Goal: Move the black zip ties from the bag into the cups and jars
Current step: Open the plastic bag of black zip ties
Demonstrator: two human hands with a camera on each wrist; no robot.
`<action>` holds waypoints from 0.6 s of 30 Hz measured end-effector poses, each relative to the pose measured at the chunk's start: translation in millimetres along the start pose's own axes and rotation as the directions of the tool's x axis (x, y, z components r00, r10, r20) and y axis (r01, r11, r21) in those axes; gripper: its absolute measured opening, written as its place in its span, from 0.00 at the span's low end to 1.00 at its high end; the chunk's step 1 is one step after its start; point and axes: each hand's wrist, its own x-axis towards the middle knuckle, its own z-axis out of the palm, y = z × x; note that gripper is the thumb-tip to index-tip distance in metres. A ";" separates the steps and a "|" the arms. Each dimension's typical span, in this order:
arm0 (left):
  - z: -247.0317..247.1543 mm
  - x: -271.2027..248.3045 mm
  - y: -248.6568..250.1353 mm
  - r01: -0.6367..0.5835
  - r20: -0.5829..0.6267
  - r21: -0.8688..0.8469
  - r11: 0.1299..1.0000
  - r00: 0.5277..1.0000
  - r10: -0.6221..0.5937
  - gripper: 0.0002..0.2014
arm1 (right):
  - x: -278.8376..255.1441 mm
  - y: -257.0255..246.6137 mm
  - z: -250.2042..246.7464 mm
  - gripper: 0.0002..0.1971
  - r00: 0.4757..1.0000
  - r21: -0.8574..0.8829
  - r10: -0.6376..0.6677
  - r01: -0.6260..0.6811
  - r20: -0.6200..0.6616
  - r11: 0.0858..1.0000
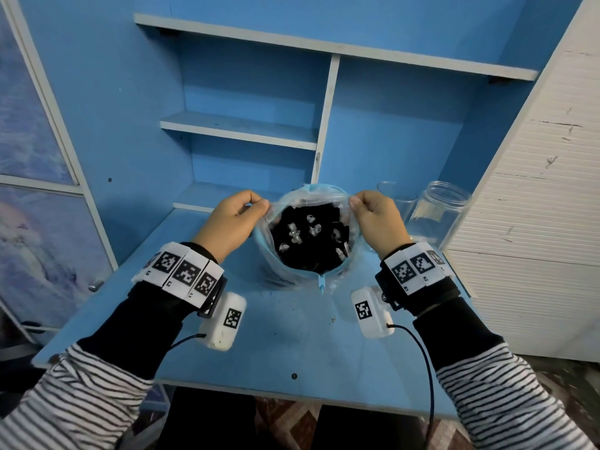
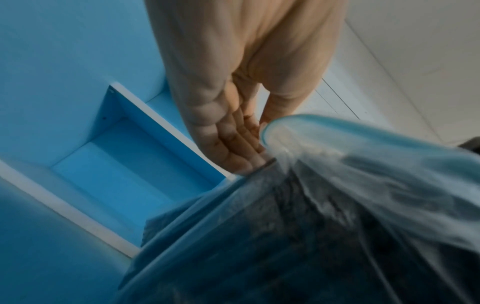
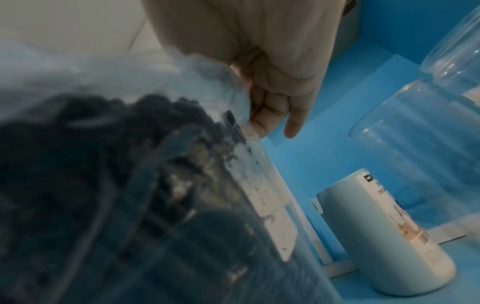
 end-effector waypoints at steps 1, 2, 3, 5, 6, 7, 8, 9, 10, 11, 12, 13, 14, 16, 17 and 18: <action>-1.2 -0.5 1.9 0.000 0.020 0.012 1.000 1.000 0.000 0.08 | -2.2 -1.6 -0.1 0.07 1.000 0.061 0.010 -0.011 0.012 0.998; -2.9 -1.3 3.8 -0.012 0.042 0.021 1.000 0.999 0.011 0.06 | -4.9 -3.9 -0.6 0.04 1.000 0.120 0.000 -0.003 0.025 0.993; -4.6 -2.0 5.9 -0.037 0.067 0.025 0.999 0.997 0.035 0.06 | -7.5 -6.0 -1.0 0.05 0.999 0.157 -0.025 0.019 0.033 0.987; -7.3 -4.8 10.0 -0.124 0.119 0.078 0.989 0.986 0.114 0.13 | -10.7 -8.0 -0.8 0.05 0.996 0.175 -0.072 0.061 0.055 0.983; -8.2 -5.9 10.4 -0.166 0.128 0.116 0.979 0.980 0.151 0.15 | -11.4 -8.4 -0.2 0.05 0.995 0.176 -0.083 0.073 0.051 0.982; -8.6 -6.4 9.9 -0.194 0.113 0.144 0.970 0.977 0.179 0.17 | -11.2 -7.7 0.5 0.05 0.996 0.169 -0.087 0.080 0.034 0.982; -8.9 -7.1 9.8 -0.214 0.085 0.164 0.963 0.976 0.202 0.18 | -10.6 -6.1 1.3 0.06 0.996 0.159 -0.085 0.082 0.013 0.984; -8.6 -7.7 8.8 -0.230 0.054 0.182 0.956 0.973 0.224 0.17 | -10.6 -4.8 1.7 0.07 0.997 0.145 -0.083 0.082 -0.001 0.986; -8.1 -8.2 8.5 -0.245 0.031 0.198 0.949 0.969 0.244 0.16 | -10.8 -3.9 1.8 0.07 0.996 0.131 -0.089 0.088 -0.004 0.987; -7.0 -8.2 7.5 -0.255 0.016 0.212 0.943 0.966 0.258 0.13 | -11.2 -3.8 1.9 0.07 0.995 0.119 -0.100 0.098 0.007 0.988; -5.8 -7.9 6.7 -0.262 0.008 0.225 0.939 0.964 0.267 0.10 | -11.5 -4.5 2.5 0.06 0.993 0.097 -0.114 0.111 0.025 0.989; -4.4 -7.2 6.7 -0.267 0.001 0.234 0.935 0.962 0.275 0.07 | -11.6 -5.9 3.0 0.07 0.991 0.055 -0.127 0.124 0.046 0.991; -3.3 -6.1 6.6 -0.272 -0.008 0.238 0.933 0.959 0.282 0.05 | -11.4 -7.2 3.8 0.09 0.989 -0.002 -0.137 0.138 0.056 0.990; -1.6 -2.5 6.6 -0.280 -0.018 0.234 0.931 0.956 0.292 0.05 | -9.2 -9.8 4.4 0.13 0.982 -0.088 -0.183 0.186 0.042 0.979; -0.7 -0.8 6.8 -0.279 -0.015 0.238 0.930 0.957 0.291 0.05 | -7.2 -10.6 4.4 0.12 0.977 -0.113 -0.210 0.212 0.031 0.971; 0.3 0.5 7.5 -0.277 -0.011 0.246 0.929 0.958 0.288 0.04 | -5.4 -11.7 4.2 0.10 0.975 -0.144 -0.221 0.224 0.031 0.964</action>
